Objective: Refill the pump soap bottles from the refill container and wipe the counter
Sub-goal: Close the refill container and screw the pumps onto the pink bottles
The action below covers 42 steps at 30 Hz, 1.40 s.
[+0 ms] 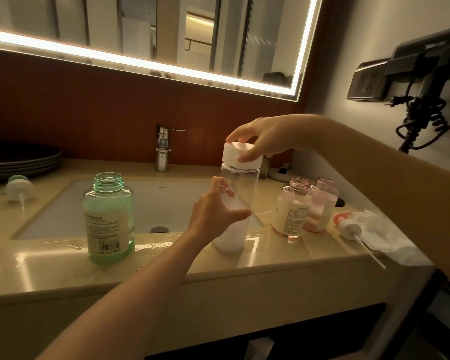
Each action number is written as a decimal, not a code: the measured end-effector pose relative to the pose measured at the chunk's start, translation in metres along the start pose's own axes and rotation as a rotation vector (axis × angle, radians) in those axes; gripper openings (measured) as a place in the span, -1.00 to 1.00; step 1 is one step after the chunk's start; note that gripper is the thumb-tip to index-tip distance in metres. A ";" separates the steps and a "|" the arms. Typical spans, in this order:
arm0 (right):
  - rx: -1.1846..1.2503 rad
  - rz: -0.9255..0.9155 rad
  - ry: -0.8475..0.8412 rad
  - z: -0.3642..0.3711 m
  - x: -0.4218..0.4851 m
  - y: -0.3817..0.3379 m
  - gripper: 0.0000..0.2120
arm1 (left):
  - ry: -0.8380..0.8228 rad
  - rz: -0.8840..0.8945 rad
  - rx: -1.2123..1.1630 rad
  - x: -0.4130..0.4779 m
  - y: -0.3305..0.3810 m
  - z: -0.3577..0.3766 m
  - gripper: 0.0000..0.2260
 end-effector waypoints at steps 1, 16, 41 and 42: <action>0.006 -0.012 0.016 0.001 0.001 0.001 -0.48 | 0.001 0.000 0.000 0.000 0.000 0.000 -0.40; -0.184 0.023 0.193 0.008 0.009 -0.006 -0.46 | 0.006 0.010 -0.005 -0.003 0.003 -0.001 -0.40; -0.221 0.098 0.380 0.015 0.023 -0.001 -0.41 | 0.035 0.007 0.029 -0.006 0.005 0.001 -0.41; -0.234 0.117 0.415 0.016 0.026 -0.002 -0.41 | 0.039 0.005 0.031 -0.007 0.005 0.001 -0.41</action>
Point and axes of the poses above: each hand's wrist, its own x-axis towards the middle knuckle, its own z-axis out of the palm, y = z × x, the point moved 2 cm from there along x, towards the middle knuckle, and after that the axes turned 9 degrees about z, right-handed, at the moved point
